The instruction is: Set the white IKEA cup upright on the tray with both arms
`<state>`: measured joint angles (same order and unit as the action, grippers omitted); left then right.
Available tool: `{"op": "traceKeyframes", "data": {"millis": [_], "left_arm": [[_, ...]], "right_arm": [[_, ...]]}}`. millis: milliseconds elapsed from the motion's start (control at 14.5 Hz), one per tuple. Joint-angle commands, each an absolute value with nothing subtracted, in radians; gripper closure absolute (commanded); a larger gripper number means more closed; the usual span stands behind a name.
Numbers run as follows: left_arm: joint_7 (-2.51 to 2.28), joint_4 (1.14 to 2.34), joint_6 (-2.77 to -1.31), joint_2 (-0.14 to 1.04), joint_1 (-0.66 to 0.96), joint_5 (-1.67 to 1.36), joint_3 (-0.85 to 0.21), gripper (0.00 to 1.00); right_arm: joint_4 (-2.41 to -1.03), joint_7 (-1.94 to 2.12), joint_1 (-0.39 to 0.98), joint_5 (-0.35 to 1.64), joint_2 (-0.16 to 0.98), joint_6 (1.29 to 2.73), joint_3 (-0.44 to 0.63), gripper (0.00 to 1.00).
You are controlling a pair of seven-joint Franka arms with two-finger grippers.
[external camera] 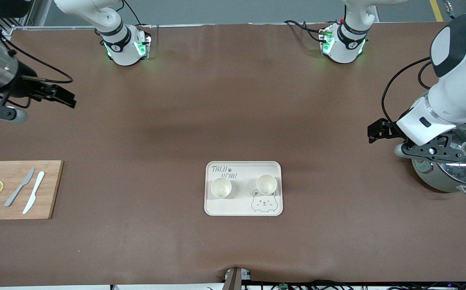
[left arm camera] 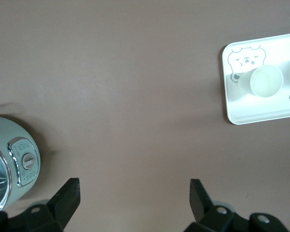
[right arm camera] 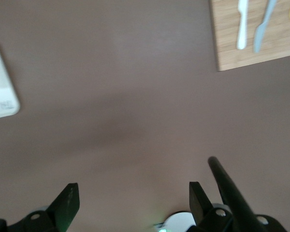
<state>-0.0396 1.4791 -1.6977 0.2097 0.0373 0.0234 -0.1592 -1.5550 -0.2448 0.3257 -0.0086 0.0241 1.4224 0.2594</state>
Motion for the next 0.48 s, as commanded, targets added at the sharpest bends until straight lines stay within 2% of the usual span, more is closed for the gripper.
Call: {"op": "traceKeyframes", "data": {"millis": [0, 414], "left_arm": [[-0.055, 1.485, -1.684, 0.192, 0.048, 0.044, -0.156, 0.00], [-0.054, 1.485, -1.655, 0.175, 0.041, 0.038, -0.153, 0.00]], "right_arm": [[-1.666, -0.079, 0.218, -0.041, -0.037, 1.509, 0.238, 0.00], [-1.689, 0.028, 0.121, -0.028, -0.054, 1.548, 0.236, 0.00]]}}
